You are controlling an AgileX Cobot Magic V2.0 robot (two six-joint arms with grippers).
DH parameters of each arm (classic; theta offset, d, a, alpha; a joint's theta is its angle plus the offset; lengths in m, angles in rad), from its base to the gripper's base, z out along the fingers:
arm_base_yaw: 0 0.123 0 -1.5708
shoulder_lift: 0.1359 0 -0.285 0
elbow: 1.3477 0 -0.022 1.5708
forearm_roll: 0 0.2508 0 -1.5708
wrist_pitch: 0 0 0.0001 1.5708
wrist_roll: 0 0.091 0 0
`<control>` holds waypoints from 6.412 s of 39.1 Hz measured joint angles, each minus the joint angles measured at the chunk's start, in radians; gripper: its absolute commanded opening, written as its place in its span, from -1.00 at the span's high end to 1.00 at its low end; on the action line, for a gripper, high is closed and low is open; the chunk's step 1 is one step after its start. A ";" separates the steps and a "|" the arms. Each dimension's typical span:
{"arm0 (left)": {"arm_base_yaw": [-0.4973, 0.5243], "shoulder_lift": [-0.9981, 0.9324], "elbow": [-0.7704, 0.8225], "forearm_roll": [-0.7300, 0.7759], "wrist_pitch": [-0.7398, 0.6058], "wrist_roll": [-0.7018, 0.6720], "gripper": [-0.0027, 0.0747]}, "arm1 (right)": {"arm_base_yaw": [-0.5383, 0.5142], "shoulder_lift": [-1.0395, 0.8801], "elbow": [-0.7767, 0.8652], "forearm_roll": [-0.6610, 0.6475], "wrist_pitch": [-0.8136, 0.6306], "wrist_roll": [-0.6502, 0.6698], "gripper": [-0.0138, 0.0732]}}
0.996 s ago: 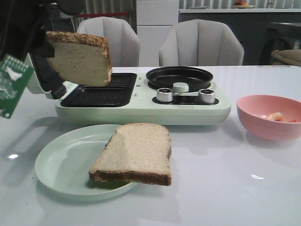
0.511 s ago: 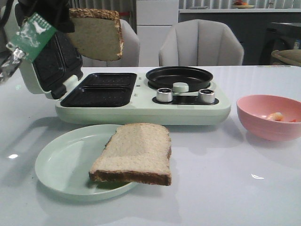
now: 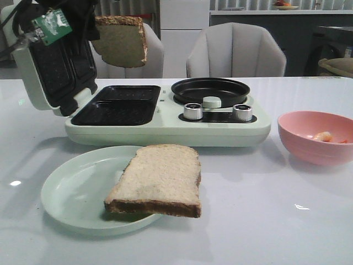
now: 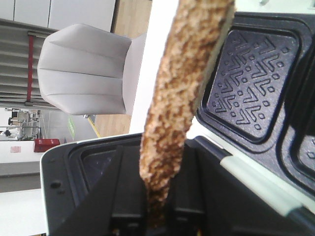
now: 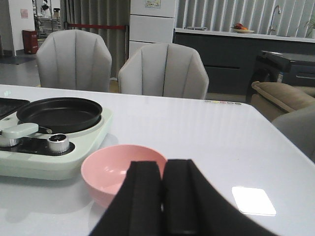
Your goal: Make breakfast with bread and shrimp
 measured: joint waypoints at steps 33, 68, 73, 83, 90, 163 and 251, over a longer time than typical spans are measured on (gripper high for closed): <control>0.087 0.300 -0.258 0.008 -0.083 0.000 0.63 | 0.000 0.000 0.000 0.000 0.000 0.000 0.36; 0.062 0.330 -0.179 -0.056 -0.114 0.000 -0.25 | 0.000 0.000 0.000 0.000 0.000 0.000 0.36; 0.057 0.330 -0.170 -0.070 -0.099 -0.002 -0.56 | 0.000 0.000 0.000 0.000 0.000 0.000 0.36; 0.048 0.306 -0.150 -0.140 -0.060 -0.004 -0.53 | 0.000 0.000 0.000 0.000 0.000 0.000 0.36; 0.039 0.272 -0.131 -0.333 0.026 0.035 -0.53 | 0.000 0.000 0.000 0.000 0.000 0.000 0.36; 0.175 -0.973 0.618 -1.420 0.140 0.396 -0.53 | 0.000 0.000 0.000 0.000 0.000 0.000 0.36; 0.213 -1.656 1.017 -1.442 0.246 0.396 -0.53 | 0.000 0.000 0.000 0.000 -0.011 0.000 0.36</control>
